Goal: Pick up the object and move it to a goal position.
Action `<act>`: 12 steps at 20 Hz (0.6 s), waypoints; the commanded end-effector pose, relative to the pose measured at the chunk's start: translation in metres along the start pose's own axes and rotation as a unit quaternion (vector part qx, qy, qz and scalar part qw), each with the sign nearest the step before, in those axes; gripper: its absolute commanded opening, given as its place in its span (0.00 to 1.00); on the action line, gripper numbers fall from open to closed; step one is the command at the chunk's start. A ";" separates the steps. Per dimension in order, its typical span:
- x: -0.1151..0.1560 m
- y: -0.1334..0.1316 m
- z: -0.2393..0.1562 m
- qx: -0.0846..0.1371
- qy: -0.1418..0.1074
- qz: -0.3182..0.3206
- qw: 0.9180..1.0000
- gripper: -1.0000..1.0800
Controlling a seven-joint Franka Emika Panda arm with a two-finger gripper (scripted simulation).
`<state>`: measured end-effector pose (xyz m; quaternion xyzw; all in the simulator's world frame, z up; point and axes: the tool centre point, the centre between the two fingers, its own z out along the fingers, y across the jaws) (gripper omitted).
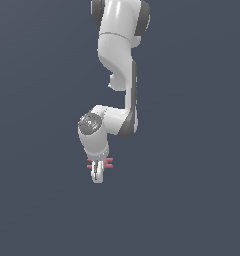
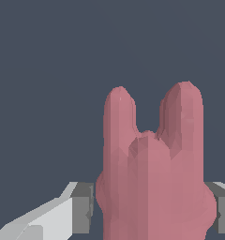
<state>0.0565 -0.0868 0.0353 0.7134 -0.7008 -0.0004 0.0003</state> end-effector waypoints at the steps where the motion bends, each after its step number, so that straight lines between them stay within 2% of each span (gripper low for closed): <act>1: -0.010 0.004 -0.008 0.000 0.000 0.000 1.000 0.00; 6: -0.038 0.018 -0.030 0.000 -0.001 0.000 1.000 0.00; 12: -0.087 0.043 -0.068 0.000 -0.001 -0.001 1.000 0.00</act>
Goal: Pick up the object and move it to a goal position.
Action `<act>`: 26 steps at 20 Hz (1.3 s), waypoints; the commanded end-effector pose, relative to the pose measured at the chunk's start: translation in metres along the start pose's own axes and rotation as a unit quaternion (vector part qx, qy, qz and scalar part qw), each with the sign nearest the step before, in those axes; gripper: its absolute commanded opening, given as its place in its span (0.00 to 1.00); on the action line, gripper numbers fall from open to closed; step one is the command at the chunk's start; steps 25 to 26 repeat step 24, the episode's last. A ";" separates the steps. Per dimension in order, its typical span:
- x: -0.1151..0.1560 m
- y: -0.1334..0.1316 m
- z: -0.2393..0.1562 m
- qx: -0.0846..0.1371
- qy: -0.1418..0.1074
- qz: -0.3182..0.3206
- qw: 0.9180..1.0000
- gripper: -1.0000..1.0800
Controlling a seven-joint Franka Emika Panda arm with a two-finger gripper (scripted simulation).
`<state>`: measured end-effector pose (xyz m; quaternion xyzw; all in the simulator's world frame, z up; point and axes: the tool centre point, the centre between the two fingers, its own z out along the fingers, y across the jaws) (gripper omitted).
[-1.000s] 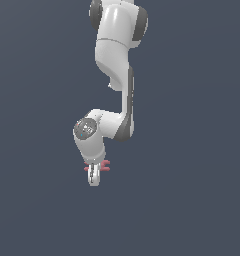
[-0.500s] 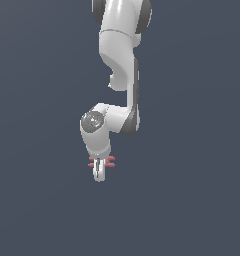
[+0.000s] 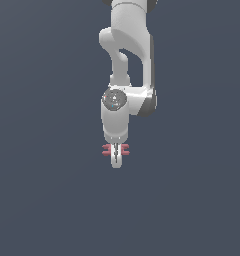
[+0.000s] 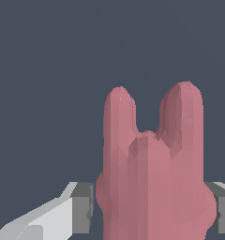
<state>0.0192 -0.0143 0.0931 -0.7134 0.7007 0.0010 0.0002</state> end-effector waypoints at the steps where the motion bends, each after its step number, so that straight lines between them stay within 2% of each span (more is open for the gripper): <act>1: -0.022 0.011 -0.018 0.000 0.000 0.000 1.000 0.00; 9: -0.089 0.042 -0.071 0.000 0.000 0.000 1.000 0.00; 15: -0.126 0.058 -0.101 0.001 0.001 0.000 1.000 0.00; 20: -0.143 0.065 -0.115 0.001 0.001 0.000 1.000 0.00; 26: -0.148 0.067 -0.119 0.001 0.001 0.000 1.000 0.00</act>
